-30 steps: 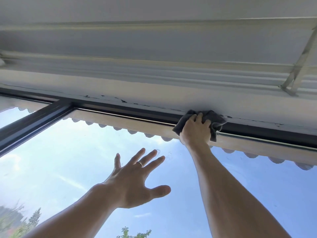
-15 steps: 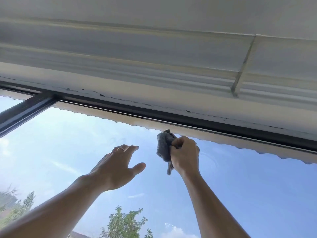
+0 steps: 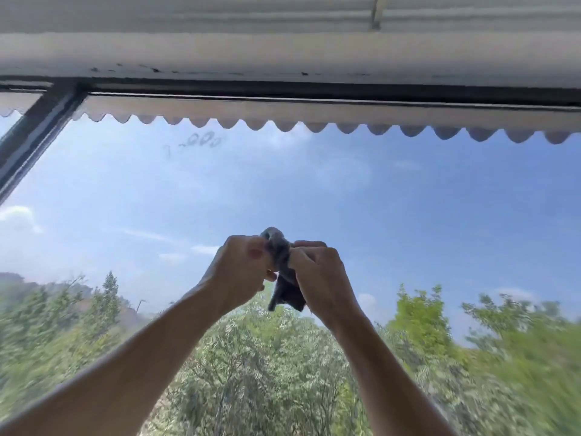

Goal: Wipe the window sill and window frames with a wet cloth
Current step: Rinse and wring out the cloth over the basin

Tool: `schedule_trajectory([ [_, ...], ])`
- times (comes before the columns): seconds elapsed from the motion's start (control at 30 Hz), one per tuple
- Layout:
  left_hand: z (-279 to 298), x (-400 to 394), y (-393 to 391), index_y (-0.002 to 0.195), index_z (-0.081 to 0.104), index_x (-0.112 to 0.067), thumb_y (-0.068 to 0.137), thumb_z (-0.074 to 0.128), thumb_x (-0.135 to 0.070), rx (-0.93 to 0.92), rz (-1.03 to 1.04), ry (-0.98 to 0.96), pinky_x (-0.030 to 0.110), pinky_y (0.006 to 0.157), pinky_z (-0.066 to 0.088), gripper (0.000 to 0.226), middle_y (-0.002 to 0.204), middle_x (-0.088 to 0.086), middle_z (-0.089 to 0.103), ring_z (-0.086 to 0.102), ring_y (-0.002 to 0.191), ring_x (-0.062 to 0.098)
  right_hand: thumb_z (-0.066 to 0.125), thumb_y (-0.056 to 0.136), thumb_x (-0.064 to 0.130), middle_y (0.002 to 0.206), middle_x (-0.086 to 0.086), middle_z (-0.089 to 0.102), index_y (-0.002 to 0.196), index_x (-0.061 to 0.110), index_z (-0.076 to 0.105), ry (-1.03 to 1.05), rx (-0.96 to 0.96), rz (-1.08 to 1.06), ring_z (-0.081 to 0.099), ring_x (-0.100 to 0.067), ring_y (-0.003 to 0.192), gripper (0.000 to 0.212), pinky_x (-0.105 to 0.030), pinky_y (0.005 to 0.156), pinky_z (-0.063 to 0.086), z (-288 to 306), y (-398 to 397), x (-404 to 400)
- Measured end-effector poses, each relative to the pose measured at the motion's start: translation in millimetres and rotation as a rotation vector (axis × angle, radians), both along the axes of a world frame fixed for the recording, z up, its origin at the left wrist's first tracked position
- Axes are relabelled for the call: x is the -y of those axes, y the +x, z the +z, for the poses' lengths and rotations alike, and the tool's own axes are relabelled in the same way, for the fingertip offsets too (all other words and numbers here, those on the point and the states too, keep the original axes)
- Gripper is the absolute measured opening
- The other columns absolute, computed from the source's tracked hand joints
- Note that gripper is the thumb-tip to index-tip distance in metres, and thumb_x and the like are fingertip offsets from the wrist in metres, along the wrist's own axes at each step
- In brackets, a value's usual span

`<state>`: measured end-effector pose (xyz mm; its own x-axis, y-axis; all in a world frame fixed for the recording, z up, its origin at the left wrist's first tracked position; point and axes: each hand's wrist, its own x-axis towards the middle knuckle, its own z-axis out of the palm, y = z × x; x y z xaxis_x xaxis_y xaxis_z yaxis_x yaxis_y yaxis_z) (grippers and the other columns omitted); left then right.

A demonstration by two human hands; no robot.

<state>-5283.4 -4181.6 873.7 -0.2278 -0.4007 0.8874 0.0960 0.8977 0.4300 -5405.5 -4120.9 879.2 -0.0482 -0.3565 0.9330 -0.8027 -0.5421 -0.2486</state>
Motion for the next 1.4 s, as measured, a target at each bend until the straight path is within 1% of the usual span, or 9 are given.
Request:
schedule_trajectory([
  [0.1,-57,-8,8,0.086,0.072,-0.014,0.097,0.06,-0.022,0.061,-0.041,0.052,0.029,0.064,0.056,0.018,0.078,-0.001,0.075,0.072,0.071,0.013,0.061,0.083,0.014,0.084,0.014,0.056,0.068,0.033,0.075,0.065,-0.011,-0.002,0.06,-0.003,0.088,0.028,-0.029,0.076,0.052,-63,0,-12],
  [0.2,-154,-18,17,0.085,0.069,-0.014,0.097,0.059,-0.017,0.153,-0.052,0.076,0.024,0.061,0.055,0.016,0.078,0.001,0.074,0.069,0.065,0.008,0.067,0.088,0.015,0.098,0.02,0.057,0.103,0.015,0.077,0.097,0.052,-0.081,0.064,-0.012,0.104,0.018,-0.031,0.087,0.054,-163,4,-19],
  [0.4,-433,-25,43,0.095,0.064,-0.008,0.098,0.05,-0.004,0.312,-0.228,0.199,0.019,0.055,0.054,0.015,0.089,0.01,0.069,0.067,0.076,0.018,0.057,0.097,0.011,0.084,-0.005,0.07,0.103,0.003,0.072,0.23,0.272,-0.105,0.063,-0.002,0.063,0.017,-0.008,0.049,0.044,-454,37,-54],
  [0.47,-523,-26,49,0.095,0.063,-0.01,0.1,0.046,-0.005,0.373,-0.334,0.279,0.027,0.064,0.056,0.019,0.094,0.013,0.069,0.066,0.083,0.023,0.053,0.099,0.009,0.075,-0.004,0.065,0.088,0.005,0.069,0.303,0.334,-0.104,0.06,-0.001,0.056,0.02,-0.012,0.051,0.047,-550,54,-71],
  [0.57,-615,-39,44,0.092,0.066,-0.009,0.104,0.039,-0.012,0.502,-0.413,0.438,0.039,0.073,0.055,0.029,0.091,0.014,0.069,0.064,0.087,0.028,0.049,0.1,0.008,0.07,-0.005,0.056,0.071,0.009,0.059,0.436,0.492,-0.241,0.054,-0.015,0.063,0.03,-0.04,0.061,0.055,-649,68,-108],
  [0.77,-687,-125,3,0.072,0.048,-0.012,0.103,0.035,-0.017,0.709,-0.597,0.536,0.035,0.073,0.04,0.034,0.071,0.008,0.049,0.048,0.073,0.021,0.041,0.102,0.019,0.071,-0.001,0.049,0.089,0.01,0.057,0.47,0.803,-0.676,0.044,-0.014,0.064,0.023,-0.028,0.054,0.032,-729,46,-208],
  [1.0,-768,-270,-67,0.079,0.058,-0.014,0.097,0.046,-0.005,0.901,-0.805,0.472,0.028,0.065,0.036,0.023,0.076,0.005,0.055,0.049,0.073,0.019,0.039,0.1,0.017,0.064,-0.001,0.035,0.073,0.008,0.042,0.444,0.931,-1.003,0.032,-0.016,0.057,0.029,-0.032,0.053,0.023,-803,28,-366],
  [1.17,-835,-425,-108,0.069,0.063,-0.015,0.097,0.054,-0.018,1.086,-0.919,0.422,0.021,0.054,0.038,0.029,0.059,-0.007,0.06,0.056,0.058,0.01,0.044,0.096,0.016,0.06,0.003,0.044,0.069,0.012,0.051,0.362,1.124,-1.203,0.041,-0.015,0.059,0.028,-0.023,0.048,0.029,-873,22,-523],
  [1.4,-957,-707,-123,0.082,0.065,-0.012,0.086,0.071,-0.038,1.46,-1.181,0.136,0.028,0.059,0.045,0.026,0.079,0.005,0.066,0.062,0.07,0.02,0.051,0.089,0.02,0.053,0.012,0.044,0.063,0.019,0.046,0.27,1.519,-1.353,0.042,-0.013,0.056,0.027,-0.023,0.05,0.031,-1006,63,-802],
])
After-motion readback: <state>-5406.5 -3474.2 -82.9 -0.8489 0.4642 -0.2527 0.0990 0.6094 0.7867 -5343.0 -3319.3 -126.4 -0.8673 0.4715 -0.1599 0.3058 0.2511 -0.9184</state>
